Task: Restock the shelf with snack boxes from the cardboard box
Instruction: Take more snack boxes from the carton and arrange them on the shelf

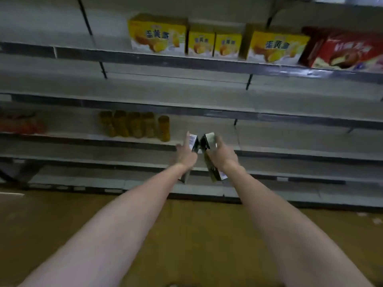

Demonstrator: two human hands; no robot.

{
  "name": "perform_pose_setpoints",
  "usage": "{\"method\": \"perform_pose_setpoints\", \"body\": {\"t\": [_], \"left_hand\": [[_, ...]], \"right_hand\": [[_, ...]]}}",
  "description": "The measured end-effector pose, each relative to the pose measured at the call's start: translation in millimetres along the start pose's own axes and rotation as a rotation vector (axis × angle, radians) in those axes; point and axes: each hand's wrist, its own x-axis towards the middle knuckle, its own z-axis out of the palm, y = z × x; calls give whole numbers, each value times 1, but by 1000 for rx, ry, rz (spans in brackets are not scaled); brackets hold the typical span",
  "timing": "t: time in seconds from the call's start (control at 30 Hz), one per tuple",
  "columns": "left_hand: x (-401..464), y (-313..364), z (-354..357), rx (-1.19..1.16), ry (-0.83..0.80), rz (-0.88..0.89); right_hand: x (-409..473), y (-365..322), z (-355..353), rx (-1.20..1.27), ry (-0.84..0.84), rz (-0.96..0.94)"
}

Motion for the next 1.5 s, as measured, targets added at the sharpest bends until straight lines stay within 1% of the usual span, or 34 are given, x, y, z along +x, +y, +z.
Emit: {"method": "perform_pose_setpoints", "body": {"t": [0.17,0.27,0.43,0.53,0.6,0.67,0.73,0.8,0.93,1.0,1.1,1.23,1.3,1.37,1.43,1.5], "left_hand": [[21,-42,-79,174,120,31],[30,-57,-125,215,205,-1],[56,-69,-196,246,286,-63],[78,-64,-237,284,321,-89],[96,-57,-266,289,361,-56],[111,-46,-297,312,422,-25],[131,-34,-327,332,511,-25],[154,-22,-359,304,568,-18],[199,8,-420,240,589,-24],[218,23,-446,229,601,-13],[253,27,-476,266,626,42],[287,19,-500,298,643,90],[302,15,-512,362,620,103],[319,10,-523,465,586,114],[336,5,-535,577,546,114],[351,-3,-543,684,521,154]], "right_hand": [[23,-99,25,16,-60,-147],[32,-149,34,3,-58,-189],[52,-214,42,-49,-49,-367],[75,-252,40,-42,13,-447],[92,-279,34,-44,62,-485],[110,-310,25,-21,130,-517],[129,-343,15,57,207,-546],[148,-375,5,89,268,-590],[188,-428,-17,127,325,-626],[210,-451,-25,170,313,-626],[242,-479,-31,235,283,-595],[278,-507,-28,105,295,-552],[296,-519,-26,57,238,-515],[313,-531,-23,15,189,-523],[329,-544,-19,-16,196,-543],[343,-556,-13,-80,214,-539]]}}
